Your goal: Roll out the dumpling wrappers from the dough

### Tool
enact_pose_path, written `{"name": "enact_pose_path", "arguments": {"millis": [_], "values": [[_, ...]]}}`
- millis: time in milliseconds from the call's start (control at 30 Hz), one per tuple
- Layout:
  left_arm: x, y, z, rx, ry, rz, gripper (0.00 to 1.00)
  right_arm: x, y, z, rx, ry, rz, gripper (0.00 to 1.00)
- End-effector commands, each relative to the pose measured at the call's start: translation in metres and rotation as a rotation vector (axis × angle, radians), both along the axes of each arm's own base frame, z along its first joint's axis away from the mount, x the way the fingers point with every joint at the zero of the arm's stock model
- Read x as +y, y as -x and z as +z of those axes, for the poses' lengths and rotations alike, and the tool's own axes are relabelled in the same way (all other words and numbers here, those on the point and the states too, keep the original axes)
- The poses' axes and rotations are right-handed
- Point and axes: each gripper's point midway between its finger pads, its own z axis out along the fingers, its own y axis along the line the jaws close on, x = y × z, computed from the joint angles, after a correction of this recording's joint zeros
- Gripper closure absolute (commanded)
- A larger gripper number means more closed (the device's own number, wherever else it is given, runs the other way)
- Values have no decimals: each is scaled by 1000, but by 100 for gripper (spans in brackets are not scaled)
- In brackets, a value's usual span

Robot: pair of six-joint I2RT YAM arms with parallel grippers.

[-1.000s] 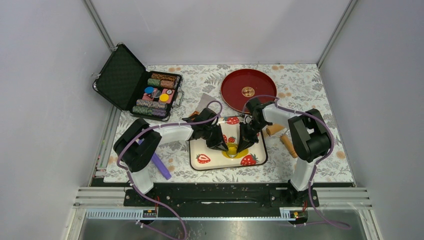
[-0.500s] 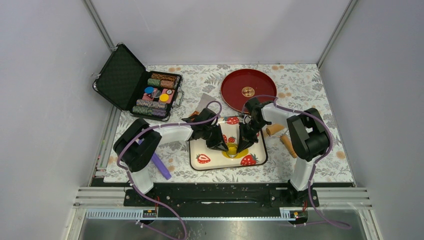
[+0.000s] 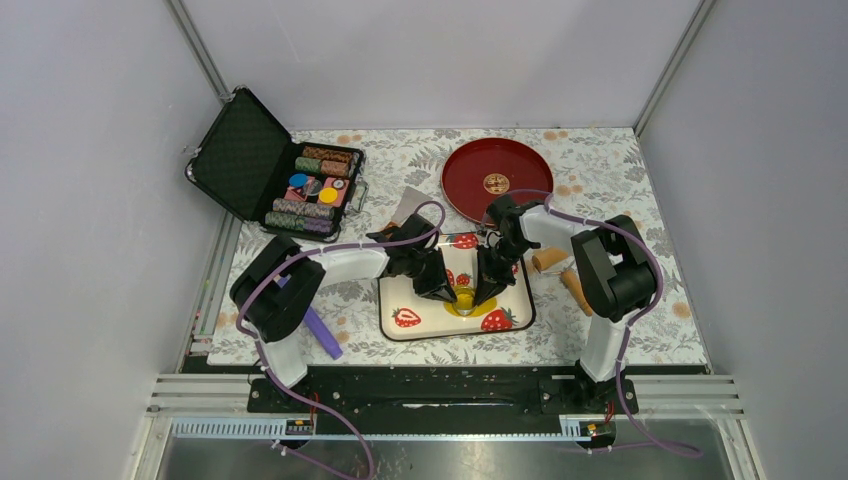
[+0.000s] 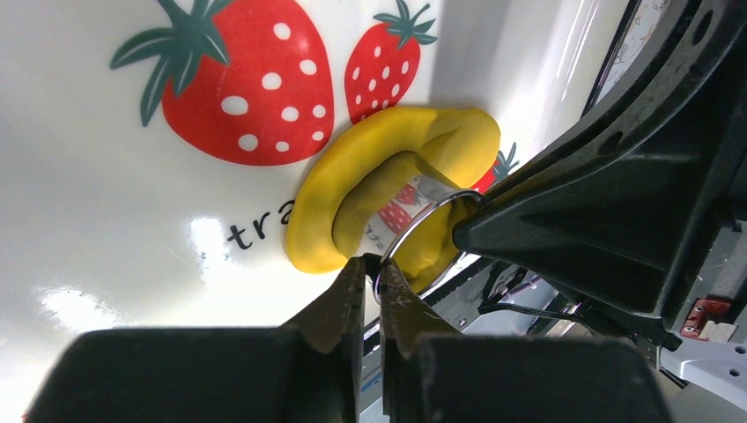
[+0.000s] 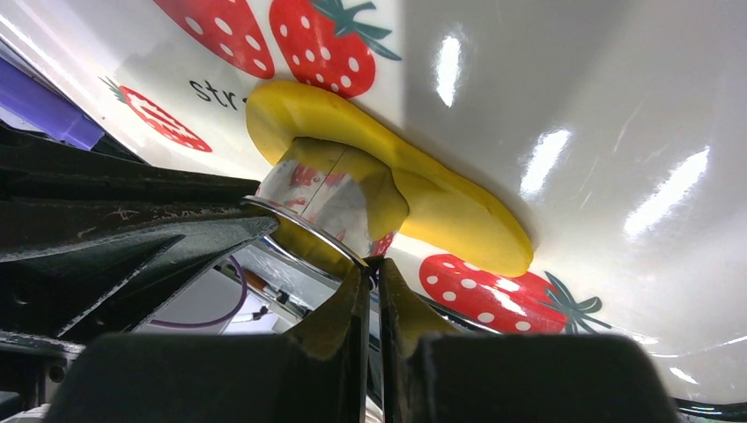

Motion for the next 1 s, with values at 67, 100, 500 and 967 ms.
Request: {"name": "enact_pose_path", "arguments": {"millis": [67, 100, 500, 967], "values": [[97, 45, -102, 128, -523, 30, 100, -50, 34, -68, 16, 346, 136, 100], [98, 45, -102, 128, -528, 29, 100, -51, 33, -68, 12, 351, 139, 100], [98, 46, -102, 124, -550, 18, 100, -53, 34, -68, 11, 378, 152, 100], [97, 47, -102, 132, -564, -11, 100, -54, 34, -69, 5, 385, 157, 100]]}}
